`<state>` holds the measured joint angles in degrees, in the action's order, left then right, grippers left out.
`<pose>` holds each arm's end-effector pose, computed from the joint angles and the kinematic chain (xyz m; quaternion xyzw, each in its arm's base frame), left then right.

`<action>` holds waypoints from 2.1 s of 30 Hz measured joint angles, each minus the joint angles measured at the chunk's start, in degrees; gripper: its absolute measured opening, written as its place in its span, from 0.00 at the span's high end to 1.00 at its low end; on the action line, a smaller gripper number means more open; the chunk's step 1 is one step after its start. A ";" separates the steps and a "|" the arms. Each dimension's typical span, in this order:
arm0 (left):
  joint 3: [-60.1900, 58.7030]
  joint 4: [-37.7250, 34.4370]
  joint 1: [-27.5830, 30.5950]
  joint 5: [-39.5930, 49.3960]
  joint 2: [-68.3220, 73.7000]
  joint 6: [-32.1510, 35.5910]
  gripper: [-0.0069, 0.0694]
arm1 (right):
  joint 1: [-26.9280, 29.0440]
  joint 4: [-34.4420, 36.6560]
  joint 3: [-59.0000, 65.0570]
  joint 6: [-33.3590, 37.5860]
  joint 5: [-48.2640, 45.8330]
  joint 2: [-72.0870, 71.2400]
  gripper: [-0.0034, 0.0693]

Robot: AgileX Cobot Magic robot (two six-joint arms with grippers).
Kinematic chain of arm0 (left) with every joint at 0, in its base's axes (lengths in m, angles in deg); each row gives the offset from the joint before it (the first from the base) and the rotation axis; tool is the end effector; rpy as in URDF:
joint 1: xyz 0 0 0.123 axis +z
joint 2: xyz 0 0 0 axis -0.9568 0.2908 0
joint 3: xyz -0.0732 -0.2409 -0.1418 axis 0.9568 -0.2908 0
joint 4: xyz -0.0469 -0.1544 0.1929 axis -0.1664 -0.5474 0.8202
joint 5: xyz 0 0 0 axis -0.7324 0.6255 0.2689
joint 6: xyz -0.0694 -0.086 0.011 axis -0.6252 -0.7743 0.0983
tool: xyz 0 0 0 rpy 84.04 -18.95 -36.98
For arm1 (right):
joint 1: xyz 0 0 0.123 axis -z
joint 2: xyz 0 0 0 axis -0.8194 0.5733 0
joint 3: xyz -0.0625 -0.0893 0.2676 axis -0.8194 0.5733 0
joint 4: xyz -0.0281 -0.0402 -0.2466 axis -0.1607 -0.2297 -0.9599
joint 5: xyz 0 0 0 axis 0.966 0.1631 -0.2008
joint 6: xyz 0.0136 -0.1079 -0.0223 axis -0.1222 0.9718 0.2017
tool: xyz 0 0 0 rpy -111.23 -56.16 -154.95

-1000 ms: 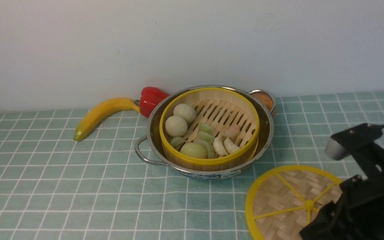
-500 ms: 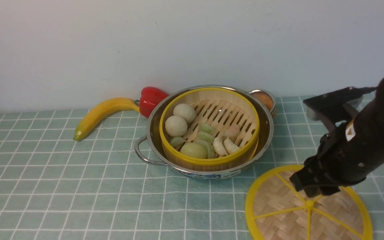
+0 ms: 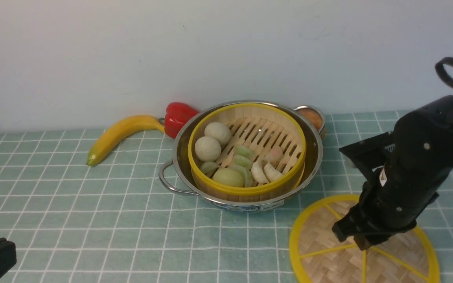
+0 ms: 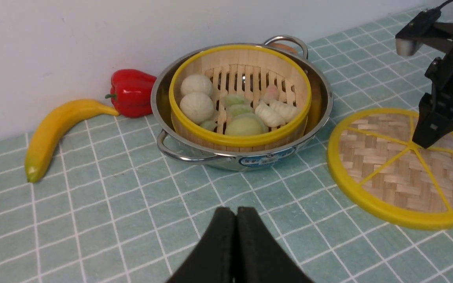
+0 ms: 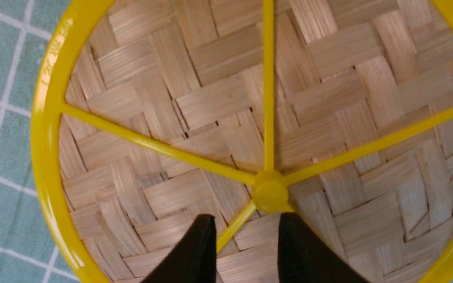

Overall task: Place the steamer in the pot on the blue tablecloth, and put the lid on the steamer.
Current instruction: 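Move the gripper down to the bamboo steamer lid and grasp its center knob, then place the bamboo steamer lid onto the steamer basket in the pot with the right gripper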

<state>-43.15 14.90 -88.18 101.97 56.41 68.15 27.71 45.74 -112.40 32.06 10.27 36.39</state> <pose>0.0529 -0.0342 0.3379 0.1867 0.8126 -0.1238 0.5380 0.2710 0.1399 0.1850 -0.1351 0.9904 0.0099 0.0280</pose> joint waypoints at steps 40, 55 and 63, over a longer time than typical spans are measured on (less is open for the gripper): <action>-0.06 0.01 0.00 0.00 0.00 0.00 0.92 | 0.00 3.19 -23.33 1.89 -14.47 -5.76 0.77; -0.06 0.06 0.00 0.00 0.00 0.00 0.92 | -0.05 6.92 -61.04 4.21 -14.31 25.89 0.77; -0.06 0.06 0.00 0.00 0.00 0.00 0.92 | -1.55 7.75 -63.90 6.27 -14.46 30.40 0.77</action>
<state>-43.22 14.95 -88.18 101.97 56.41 68.15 26.16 53.49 -176.29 38.33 -4.19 66.79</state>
